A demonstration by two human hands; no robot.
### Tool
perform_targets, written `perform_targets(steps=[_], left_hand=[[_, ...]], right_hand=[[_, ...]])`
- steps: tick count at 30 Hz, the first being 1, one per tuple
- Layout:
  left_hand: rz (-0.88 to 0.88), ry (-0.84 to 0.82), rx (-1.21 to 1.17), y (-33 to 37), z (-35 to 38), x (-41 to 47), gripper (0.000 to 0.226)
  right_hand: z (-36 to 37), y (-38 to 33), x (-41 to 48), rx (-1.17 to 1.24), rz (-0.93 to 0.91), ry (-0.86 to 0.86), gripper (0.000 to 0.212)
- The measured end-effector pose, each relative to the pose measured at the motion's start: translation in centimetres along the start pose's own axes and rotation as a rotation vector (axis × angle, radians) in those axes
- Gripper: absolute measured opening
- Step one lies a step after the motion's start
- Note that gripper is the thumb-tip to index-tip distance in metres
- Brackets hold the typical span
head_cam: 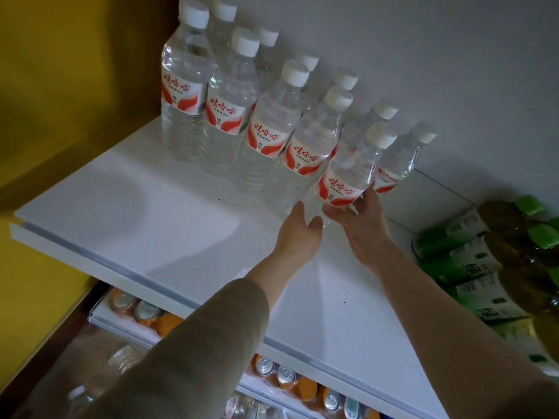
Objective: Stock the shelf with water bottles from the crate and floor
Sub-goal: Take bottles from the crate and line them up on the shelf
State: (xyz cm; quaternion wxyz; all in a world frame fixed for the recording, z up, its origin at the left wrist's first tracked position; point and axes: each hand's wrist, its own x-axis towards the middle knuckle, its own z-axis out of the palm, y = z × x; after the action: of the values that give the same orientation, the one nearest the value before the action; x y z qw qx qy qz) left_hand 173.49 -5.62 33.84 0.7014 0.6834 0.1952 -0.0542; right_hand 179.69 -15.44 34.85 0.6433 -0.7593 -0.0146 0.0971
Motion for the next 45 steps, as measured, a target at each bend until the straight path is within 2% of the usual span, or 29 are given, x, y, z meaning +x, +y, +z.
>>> perform_targets(steps=[4, 20, 37, 45], left_hand=[[-0.031, -0.016, -0.024, 0.4, 0.1, 0.1, 0.049], [-0.066, -0.057, 0.003, 1.4, 0.4, 0.7, 0.053], [-0.093, -0.075, 0.014, 1.5, 0.2, 0.8, 0.053], [-0.06, 0.013, 0.039, 0.7, -0.9, -1.7, 0.041]], right_hand=[[-0.1, -0.6, 0.5, -0.178, -0.001, 0.006, 0.06], [0.9, -0.3, 1.0, -0.235, 0.026, 0.093, 0.045], [1.5, -0.4, 0.2, -0.251, 0.08, 0.095, 0.047], [3.2, -0.1, -3.1, -0.267, 0.206, 0.169, 0.058]])
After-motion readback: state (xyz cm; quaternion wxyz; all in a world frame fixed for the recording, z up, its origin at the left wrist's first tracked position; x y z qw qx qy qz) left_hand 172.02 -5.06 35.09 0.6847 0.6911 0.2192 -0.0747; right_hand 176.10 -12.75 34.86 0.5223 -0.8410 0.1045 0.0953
